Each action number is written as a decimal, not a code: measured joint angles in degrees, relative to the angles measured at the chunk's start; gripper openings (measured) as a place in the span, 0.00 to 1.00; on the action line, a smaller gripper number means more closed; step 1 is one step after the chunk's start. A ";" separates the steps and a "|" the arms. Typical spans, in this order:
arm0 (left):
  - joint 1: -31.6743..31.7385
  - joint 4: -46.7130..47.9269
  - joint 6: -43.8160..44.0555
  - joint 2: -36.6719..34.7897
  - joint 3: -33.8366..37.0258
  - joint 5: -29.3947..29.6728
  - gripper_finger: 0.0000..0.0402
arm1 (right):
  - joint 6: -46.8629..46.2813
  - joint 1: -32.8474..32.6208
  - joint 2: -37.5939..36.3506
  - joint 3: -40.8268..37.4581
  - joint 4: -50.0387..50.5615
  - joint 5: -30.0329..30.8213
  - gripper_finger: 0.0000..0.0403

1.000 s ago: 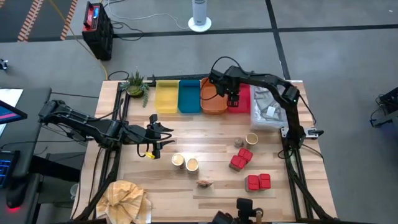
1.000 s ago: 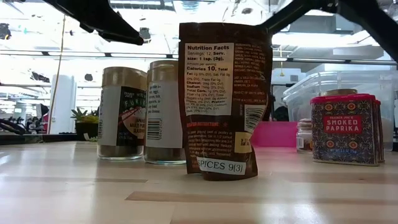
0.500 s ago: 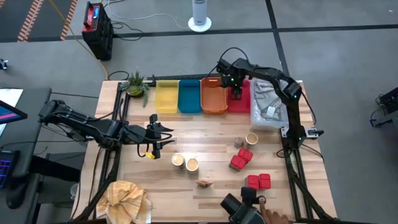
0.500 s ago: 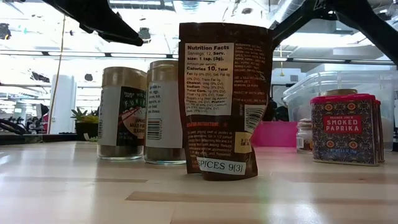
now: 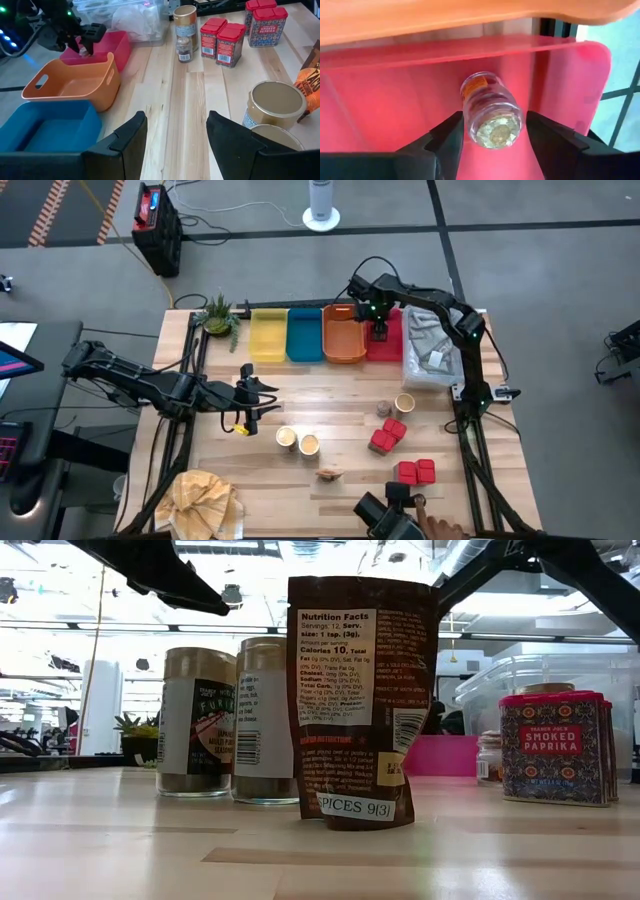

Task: Sort spices by type
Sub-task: Put the top brown spice bottle into the red bin, then put the brown spice bottle into the red bin, then put the bottom left gold spice bottle into the yellow bin

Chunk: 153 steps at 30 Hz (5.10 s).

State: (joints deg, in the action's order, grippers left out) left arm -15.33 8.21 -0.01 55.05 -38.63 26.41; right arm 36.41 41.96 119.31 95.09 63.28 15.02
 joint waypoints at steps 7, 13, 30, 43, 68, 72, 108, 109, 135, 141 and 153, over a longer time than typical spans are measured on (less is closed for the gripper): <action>0.00 0.02 -0.41 0.00 0.00 0.62 0.49 | -3.60 -1.35 0.00 7.02 8.61 4.23 0.62; -0.01 0.29 -0.10 0.00 0.00 1.12 0.49 | -12.24 -5.28 -0.11 13.73 20.40 0.84 0.62; -0.39 3.26 5.22 -6.62 0.01 3.74 0.49 | -33.13 -34.42 -18.20 -11.52 3.77 -9.52 0.62; -0.40 3.32 5.39 -7.19 0.00 3.72 0.49 | -44.14 -39.67 -20.48 -20.85 0.12 -10.75 0.67; -0.46 5.16 5.78 -7.17 0.01 2.37 0.49 | -49.56 -39.96 -17.16 -26.07 -2.66 -13.44 0.89; -0.48 5.59 5.84 -7.18 0.02 2.36 0.49 | -49.99 -40.84 -17.12 -29.39 -6.56 -13.65 0.86; -0.50 4.24 4.57 -7.19 0.00 2.43 0.49 | -35.57 -32.58 -17.11 -11.91 1.17 0.84 0.52; -0.50 4.21 4.59 -7.18 0.00 2.43 0.49 | -34.26 -30.62 -17.12 -10.86 1.32 0.88 0.52; -0.48 3.63 3.67 -7.17 0.02 2.50 0.49 | -10.32 -8.37 -6.50 -9.35 -1.03 1.52 0.52; -0.48 4.50 3.69 -7.17 0.02 2.49 0.49 | -9.39 -6.59 -5.51 -9.35 -1.31 0.03 0.58; -0.48 4.45 4.33 -7.17 0.02 2.49 0.49 | -9.78 -6.32 -5.96 -9.33 -2.02 -0.30 0.73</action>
State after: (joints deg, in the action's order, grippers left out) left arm -15.81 12.65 4.32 47.88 -38.61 28.91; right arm 26.64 35.64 113.35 85.76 61.26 14.72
